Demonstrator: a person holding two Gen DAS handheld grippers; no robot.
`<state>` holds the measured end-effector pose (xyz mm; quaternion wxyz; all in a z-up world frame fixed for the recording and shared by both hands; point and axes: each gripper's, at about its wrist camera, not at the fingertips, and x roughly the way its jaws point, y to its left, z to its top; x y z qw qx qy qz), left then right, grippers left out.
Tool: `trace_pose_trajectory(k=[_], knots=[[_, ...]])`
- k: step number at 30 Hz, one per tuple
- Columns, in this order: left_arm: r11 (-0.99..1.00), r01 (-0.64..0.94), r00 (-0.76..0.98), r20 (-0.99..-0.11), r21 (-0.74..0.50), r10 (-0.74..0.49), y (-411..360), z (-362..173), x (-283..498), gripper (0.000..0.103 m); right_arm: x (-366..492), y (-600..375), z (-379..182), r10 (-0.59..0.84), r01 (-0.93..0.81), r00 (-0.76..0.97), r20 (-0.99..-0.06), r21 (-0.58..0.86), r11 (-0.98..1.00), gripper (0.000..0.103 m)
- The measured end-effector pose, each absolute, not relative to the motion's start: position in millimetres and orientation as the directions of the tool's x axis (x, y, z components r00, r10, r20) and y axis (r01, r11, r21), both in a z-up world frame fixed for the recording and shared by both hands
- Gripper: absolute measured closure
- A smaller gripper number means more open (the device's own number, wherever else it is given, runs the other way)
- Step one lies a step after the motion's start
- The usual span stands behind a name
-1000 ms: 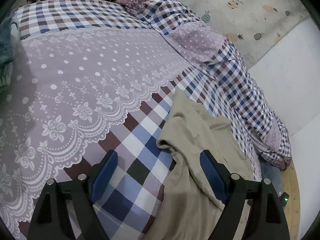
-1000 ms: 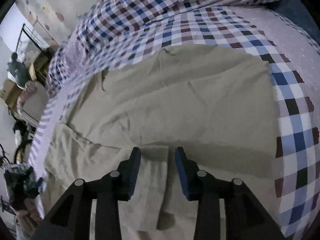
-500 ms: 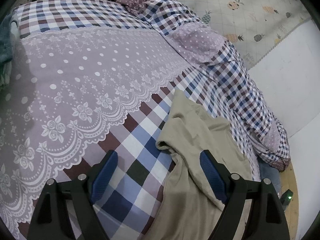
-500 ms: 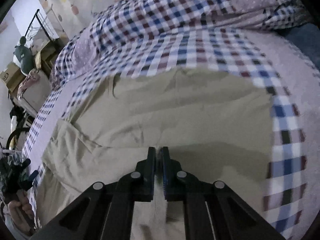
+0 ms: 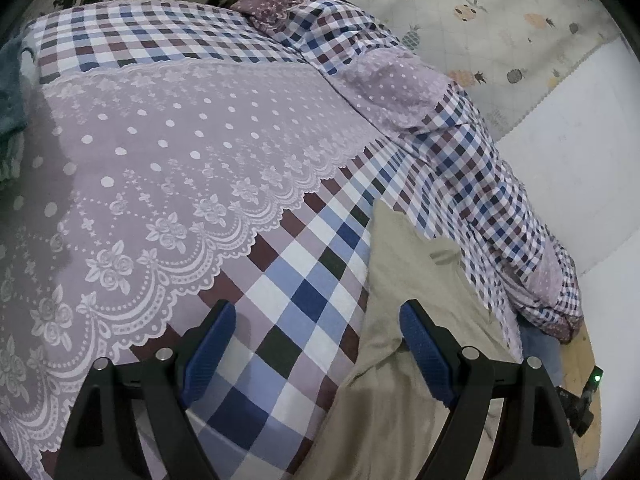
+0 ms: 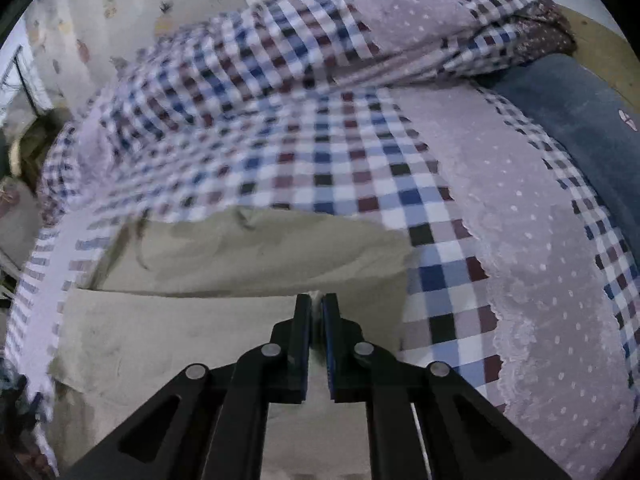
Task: Fold clothes
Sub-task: 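Grasp the folded shirt edge with the left gripper and pull it straight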
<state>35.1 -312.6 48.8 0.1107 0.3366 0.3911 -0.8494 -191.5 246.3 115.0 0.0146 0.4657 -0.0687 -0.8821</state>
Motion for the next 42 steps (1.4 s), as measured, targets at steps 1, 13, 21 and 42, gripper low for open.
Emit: trace_pose_trajectory(k=[1,13,21,42], knots=[[-0.678,0.447,-0.748,-0.660,-0.583,0.074,-311.1,49.6,34.1,0.016,-195.5,247.6,106.9,-0.073,-0.044,-0.546,-0.835,0.115,-0.992,0.093],[-0.979,0.153,-0.685,-0.729,-0.138,-0.004,-218.5,65.6,7.7,0.022,-151.3,281.9,83.5,-0.223,-0.083,-0.558,-0.799,0.321,-0.943,0.057],[-0.993,0.118,-0.633,-0.771,-0.006,-0.071,-195.8,56.5,-9.8,0.047,-124.6,280.6,71.2,-0.246,-0.036,-0.508,-0.825,0.306,-0.951,0.057],[-0.968,0.208,-0.622,-0.783,-0.143,-0.018,-229.9,42.8,-18.0,0.099,-157.2,252.1,56.1,-0.059,-0.020,-0.459,-0.887,0.077,-0.997,0.103]])
